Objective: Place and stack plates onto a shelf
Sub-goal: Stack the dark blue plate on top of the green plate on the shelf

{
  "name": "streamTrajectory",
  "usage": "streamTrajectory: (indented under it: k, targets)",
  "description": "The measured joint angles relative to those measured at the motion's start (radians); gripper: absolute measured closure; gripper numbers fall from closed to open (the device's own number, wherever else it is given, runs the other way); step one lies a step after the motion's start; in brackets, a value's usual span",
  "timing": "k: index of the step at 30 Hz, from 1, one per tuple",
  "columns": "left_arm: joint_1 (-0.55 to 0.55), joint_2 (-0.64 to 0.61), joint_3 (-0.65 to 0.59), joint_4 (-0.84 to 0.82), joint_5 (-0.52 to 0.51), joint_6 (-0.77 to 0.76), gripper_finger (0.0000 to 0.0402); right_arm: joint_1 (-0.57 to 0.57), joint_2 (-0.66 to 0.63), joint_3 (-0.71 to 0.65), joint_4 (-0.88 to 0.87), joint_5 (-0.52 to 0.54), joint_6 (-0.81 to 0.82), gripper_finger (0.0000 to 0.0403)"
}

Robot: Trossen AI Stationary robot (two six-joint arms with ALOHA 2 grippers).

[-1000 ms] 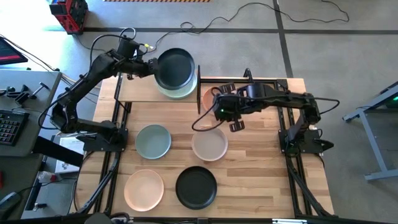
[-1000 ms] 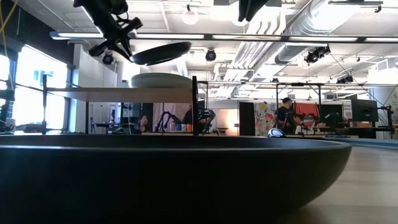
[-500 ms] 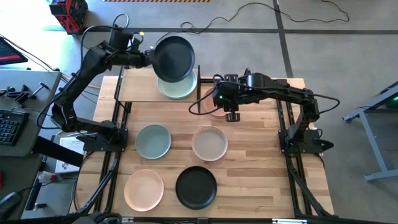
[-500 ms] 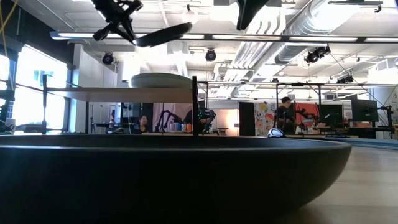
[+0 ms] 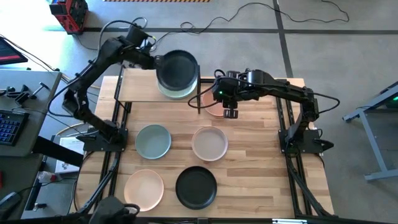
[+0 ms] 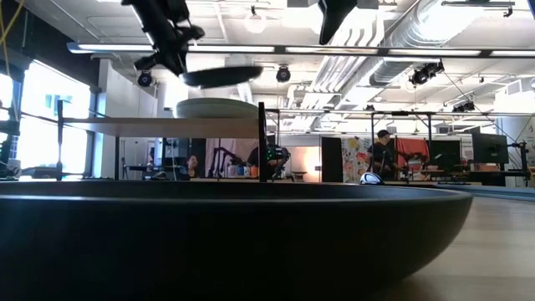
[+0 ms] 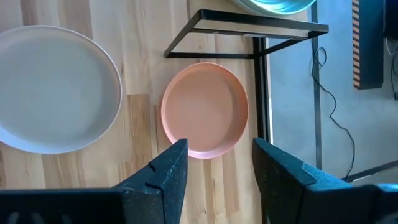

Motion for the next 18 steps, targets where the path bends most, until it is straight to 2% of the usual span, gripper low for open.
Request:
streamTrajectory:
  k: [5, 11, 18]
  targets:
    - [0.006, 0.044, 0.000, -0.004, 0.007, 0.011, 0.0402, 0.000, 0.000, 0.000, 0.000, 0.000, 0.031, 0.0244]
    - [0.013, 0.089, 0.000, -0.084, 0.004, 0.035, 0.0402, 0.000, 0.000, 0.000, 0.000, 0.000, 0.041, 0.0244]
    - [0.013, 0.131, 0.000, -0.078, 0.004, 0.039, 0.0401, 0.000, 0.000, 0.000, 0.000, 0.001, 0.039, 0.0244]
